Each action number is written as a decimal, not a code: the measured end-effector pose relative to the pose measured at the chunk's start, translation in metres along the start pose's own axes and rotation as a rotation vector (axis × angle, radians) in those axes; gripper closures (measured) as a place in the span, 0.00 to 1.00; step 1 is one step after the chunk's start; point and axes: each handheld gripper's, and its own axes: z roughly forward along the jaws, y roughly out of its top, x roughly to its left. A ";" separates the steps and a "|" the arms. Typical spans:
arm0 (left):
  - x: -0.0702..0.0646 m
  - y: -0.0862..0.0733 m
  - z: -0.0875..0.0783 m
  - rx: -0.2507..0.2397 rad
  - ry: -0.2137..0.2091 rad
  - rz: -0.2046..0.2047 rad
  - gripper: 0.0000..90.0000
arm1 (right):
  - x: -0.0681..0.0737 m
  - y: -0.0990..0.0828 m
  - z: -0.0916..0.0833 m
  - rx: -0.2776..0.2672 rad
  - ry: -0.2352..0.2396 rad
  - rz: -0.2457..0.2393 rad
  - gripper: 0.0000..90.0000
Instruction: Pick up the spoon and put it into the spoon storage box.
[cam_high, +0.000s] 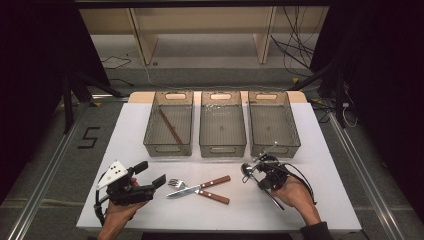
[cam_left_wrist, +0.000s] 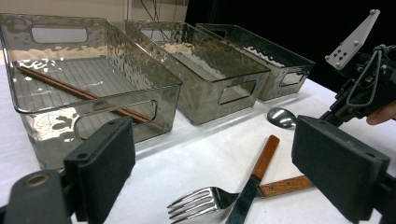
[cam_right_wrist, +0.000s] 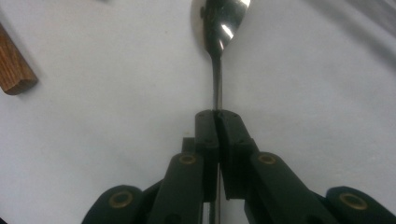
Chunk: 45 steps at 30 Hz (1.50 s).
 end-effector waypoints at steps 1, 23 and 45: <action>0.000 0.000 0.000 0.000 0.000 0.000 0.15 | 0.000 0.000 -0.001 -0.005 0.013 -0.001 0.98; 0.001 -0.001 0.000 0.003 0.006 -0.003 0.15 | 0.000 0.026 -0.050 -0.242 0.091 -0.019 1.00; 0.001 -0.001 0.000 0.004 0.004 -0.006 0.15 | -0.008 0.112 -0.072 -0.412 0.116 0.019 1.00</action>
